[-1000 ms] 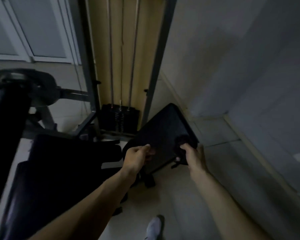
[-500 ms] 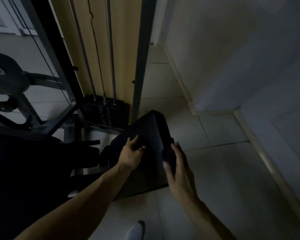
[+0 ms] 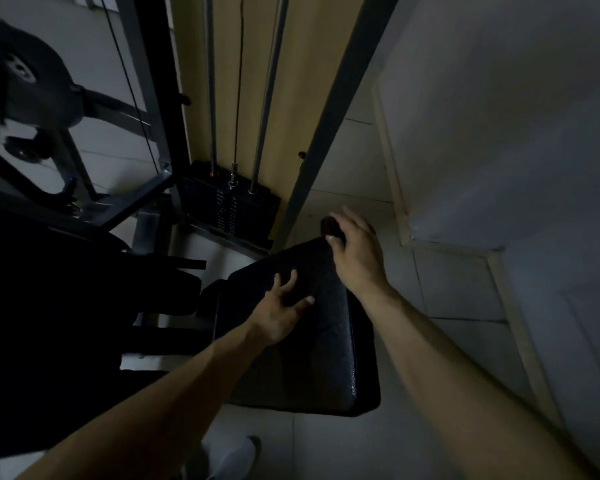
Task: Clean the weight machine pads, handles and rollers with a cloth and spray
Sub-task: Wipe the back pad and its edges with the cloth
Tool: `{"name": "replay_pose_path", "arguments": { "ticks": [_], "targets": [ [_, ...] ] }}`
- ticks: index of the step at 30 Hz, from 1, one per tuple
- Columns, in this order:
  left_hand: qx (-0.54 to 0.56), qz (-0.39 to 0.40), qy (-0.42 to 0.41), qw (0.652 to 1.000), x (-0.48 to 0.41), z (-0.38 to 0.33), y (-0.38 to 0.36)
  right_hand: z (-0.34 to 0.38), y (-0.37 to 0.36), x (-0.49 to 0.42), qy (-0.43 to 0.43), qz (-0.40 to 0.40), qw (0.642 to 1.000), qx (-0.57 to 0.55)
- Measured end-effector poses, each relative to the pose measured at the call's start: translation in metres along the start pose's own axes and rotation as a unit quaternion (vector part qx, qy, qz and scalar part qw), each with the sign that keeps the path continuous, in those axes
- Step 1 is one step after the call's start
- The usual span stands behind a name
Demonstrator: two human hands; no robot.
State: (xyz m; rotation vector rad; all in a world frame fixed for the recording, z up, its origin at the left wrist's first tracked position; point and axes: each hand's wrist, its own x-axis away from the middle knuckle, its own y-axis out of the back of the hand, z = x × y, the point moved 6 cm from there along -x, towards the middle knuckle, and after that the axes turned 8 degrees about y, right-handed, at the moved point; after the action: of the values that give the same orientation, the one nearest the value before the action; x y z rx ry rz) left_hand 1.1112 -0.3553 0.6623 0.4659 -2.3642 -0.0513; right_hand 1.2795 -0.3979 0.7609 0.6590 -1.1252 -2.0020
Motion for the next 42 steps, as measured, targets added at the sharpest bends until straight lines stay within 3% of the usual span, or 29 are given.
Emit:
{"name": "replay_pose_path", "arguments": {
  "ticks": [3,5,6,7,9,11,13,14,15,19,23,27,31,34,37,39,42],
  "targets": [
    [-0.008,0.015,-0.01,1.0,0.001,-0.002,0.012,0.01,-0.002,0.011,0.049,0.059,0.997,0.025],
    [0.078,0.007,-0.029,0.996,0.008,-0.018,0.025,0.017,0.005,0.031,0.032,0.086,0.993,-0.068],
    [0.135,0.006,-0.034,0.99,0.017,-0.032,0.032,0.02,0.011,0.037,-0.02,0.068,0.984,-0.165],
    [0.189,0.02,-0.026,0.981,0.026,-0.045,0.037,0.021,0.018,0.043,-0.092,0.023,0.949,-0.3],
    [0.282,0.087,0.0,0.955,0.037,-0.064,0.041,0.037,0.024,0.051,-0.192,-0.055,0.837,-0.51],
    [0.29,0.149,0.005,0.945,0.053,-0.08,0.045,0.06,0.026,0.058,-0.247,-0.076,0.745,-0.616],
    [0.253,0.139,-0.039,0.957,0.062,-0.092,0.062,0.083,0.03,0.058,-0.272,-0.075,0.702,-0.654],
    [0.241,0.121,-0.058,0.961,0.066,-0.095,0.071,0.091,0.031,0.057,-0.276,-0.073,0.7,-0.655],
    [0.244,0.108,-0.067,0.961,0.07,-0.098,0.082,0.1,0.034,0.055,-0.279,-0.072,0.704,-0.649],
    [0.269,0.147,-0.115,0.945,0.089,-0.112,0.115,0.135,0.046,0.043,-0.227,-0.035,0.803,-0.549],
    [0.262,0.102,-0.095,0.955,0.092,-0.114,0.145,0.162,0.056,0.037,-0.208,-0.019,0.783,-0.587],
    [0.277,0.007,-0.02,0.961,0.097,-0.112,0.176,0.158,0.084,0.025,-0.157,-0.101,0.885,-0.426],
    [0.149,0.091,-0.106,0.979,0.118,-0.119,0.178,0.172,0.094,0.008,-0.113,-0.097,0.883,-0.445],
    [0.133,0.024,-0.129,0.982,0.118,-0.112,0.189,0.17,0.104,0.0,-0.104,-0.144,0.87,-0.459],
    [0.161,0.013,-0.112,0.981,0.115,-0.107,0.195,0.163,0.104,0.005,-0.113,-0.167,0.86,-0.469],
    [0.172,0.011,-0.104,0.98,0.117,-0.106,0.196,0.163,0.099,0.008,-0.098,-0.147,0.871,-0.459],
    [0.091,-0.035,-0.165,0.982,0.127,-0.112,0.2,0.16,0.095,0.008,-0.1,-0.119,0.881,-0.448]
  ]
}}
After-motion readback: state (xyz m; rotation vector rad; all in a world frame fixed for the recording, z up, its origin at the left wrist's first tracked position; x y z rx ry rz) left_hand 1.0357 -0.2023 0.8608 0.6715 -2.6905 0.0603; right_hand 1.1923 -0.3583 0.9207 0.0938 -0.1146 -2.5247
